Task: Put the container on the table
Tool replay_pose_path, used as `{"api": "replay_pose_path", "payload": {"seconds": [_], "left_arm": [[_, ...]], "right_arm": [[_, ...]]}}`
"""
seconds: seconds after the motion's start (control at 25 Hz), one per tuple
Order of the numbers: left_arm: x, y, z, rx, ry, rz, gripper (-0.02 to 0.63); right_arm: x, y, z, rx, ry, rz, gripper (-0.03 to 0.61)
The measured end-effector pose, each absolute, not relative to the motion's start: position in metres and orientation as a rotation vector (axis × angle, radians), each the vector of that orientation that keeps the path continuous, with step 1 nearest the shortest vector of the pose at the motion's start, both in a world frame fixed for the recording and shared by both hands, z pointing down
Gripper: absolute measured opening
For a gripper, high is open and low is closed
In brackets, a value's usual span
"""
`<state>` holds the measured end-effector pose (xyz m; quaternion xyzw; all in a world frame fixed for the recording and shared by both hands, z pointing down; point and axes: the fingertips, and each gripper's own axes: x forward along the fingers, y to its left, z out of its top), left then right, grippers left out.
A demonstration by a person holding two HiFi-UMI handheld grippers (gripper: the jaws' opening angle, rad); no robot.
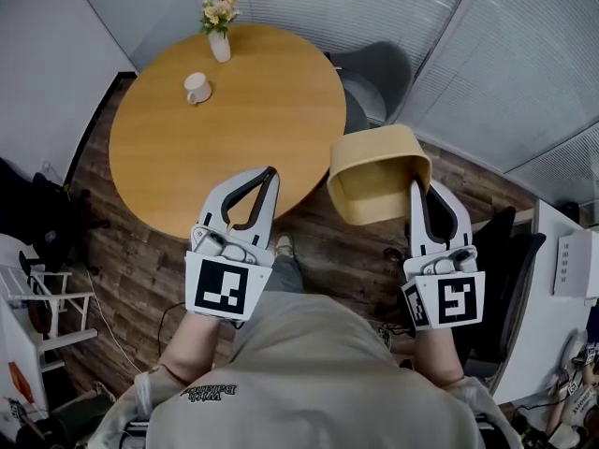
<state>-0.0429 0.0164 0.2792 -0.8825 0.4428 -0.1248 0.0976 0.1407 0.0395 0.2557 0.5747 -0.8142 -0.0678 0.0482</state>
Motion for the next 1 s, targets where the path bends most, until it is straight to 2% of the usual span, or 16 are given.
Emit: {"api": "replay_pose_path", "payload": {"seconds": [0.52, 1.0], "left_arm": [[-0.090, -0.108, 0.268, -2.648, 1.282, -0.336, 0.021], [-0.129, -0.170, 0.275, -2.669, 1.280, -0.352, 0.021]], "right_arm": [[0.103, -0.084, 0.237, 1.803, -2.422, -0.217, 0.032], [0.062, -0.145, 0.229, 1.798, -2.415, -0.228, 0.032]]}}
